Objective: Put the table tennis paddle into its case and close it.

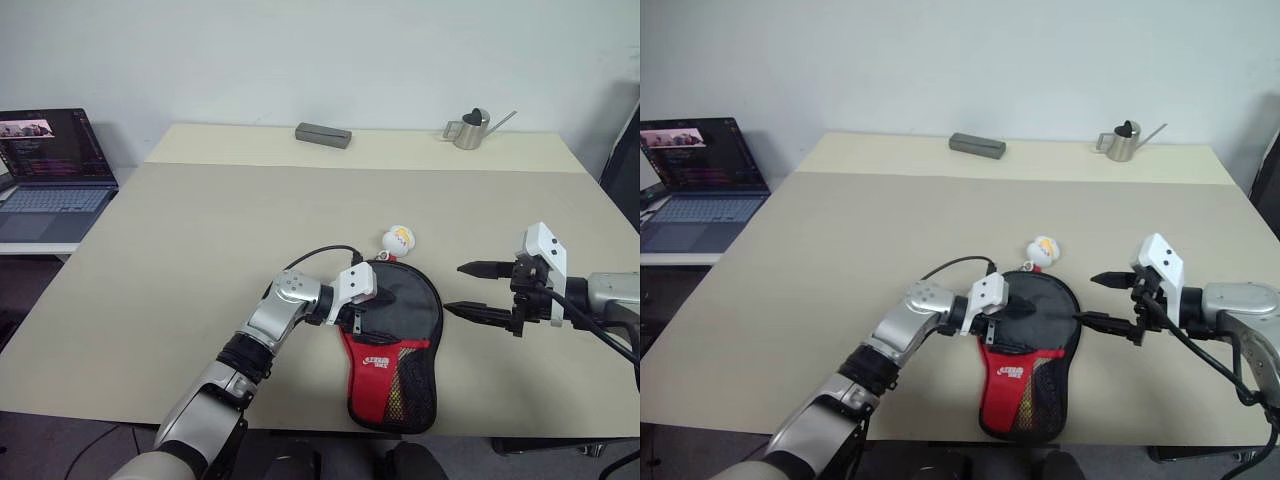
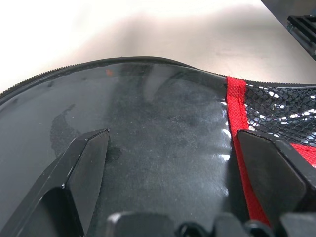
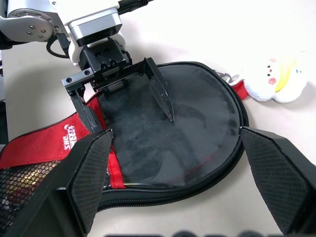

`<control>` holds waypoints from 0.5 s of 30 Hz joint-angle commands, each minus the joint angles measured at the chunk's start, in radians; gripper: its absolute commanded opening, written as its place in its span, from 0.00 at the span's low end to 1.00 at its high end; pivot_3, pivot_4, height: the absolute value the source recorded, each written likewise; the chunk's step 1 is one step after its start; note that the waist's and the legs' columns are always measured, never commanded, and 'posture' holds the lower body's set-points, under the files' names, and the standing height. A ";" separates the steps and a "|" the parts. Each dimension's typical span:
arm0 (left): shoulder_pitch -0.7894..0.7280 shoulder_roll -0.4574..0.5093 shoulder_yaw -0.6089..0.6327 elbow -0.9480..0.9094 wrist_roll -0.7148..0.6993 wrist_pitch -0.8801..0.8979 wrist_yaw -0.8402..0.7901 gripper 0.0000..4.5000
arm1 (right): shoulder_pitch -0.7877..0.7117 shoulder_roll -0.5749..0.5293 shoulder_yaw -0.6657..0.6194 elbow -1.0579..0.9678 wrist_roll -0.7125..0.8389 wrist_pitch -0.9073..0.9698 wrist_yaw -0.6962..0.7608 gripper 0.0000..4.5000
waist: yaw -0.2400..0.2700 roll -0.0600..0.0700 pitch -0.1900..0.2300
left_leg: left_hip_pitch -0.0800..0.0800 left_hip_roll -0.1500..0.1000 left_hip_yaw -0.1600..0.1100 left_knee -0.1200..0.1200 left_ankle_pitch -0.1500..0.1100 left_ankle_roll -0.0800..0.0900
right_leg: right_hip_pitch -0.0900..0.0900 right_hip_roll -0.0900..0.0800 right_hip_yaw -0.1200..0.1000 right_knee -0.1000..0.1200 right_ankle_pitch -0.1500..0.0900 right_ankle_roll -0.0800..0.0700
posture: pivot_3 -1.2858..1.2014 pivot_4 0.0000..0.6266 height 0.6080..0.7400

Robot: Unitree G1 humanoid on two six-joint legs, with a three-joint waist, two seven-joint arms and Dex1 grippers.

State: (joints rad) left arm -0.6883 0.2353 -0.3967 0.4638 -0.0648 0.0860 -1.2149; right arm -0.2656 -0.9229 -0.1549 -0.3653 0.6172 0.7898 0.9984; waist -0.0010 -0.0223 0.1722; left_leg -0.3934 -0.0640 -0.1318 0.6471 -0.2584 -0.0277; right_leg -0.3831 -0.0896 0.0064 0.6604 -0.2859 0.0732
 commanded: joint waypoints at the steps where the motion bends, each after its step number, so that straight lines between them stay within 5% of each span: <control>1: 0.013 -0.008 -0.050 0.051 0.044 0.009 -0.015 0.99 | -0.026 0.003 -0.008 -0.008 0.007 -0.017 -0.006 1.00 | 0.001 0.000 0.000 | 0.001 0.000 0.000 0.000 0.000 0.000 | 0.001 0.000 0.000 0.000 0.000 0.000 | 0.52 0.24 1.00; 15: -0.025 -0.070 0.002 0.186 0.037 -0.028 0.041 0.99 | -0.186 0.098 0.073 0.096 -0.041 -0.022 -0.079 1.00 | 0.002 0.002 -0.002 | 0.012 0.000 -0.001 -0.001 -0.002 0.003 | 0.011 0.000 0.000 -0.001 0.000 0.000 | 0.52 0.24 1.00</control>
State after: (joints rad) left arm -0.7280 0.1702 -0.3844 0.5871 -0.0508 0.0534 -1.2004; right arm -0.4262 -0.8342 -0.0781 -0.2658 0.5778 0.7822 0.9313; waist 0.0011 -0.0207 0.1706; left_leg -0.3815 -0.0641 -0.1323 0.6466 -0.2600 -0.0249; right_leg -0.3717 -0.0897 0.0063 0.6596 -0.2861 0.0735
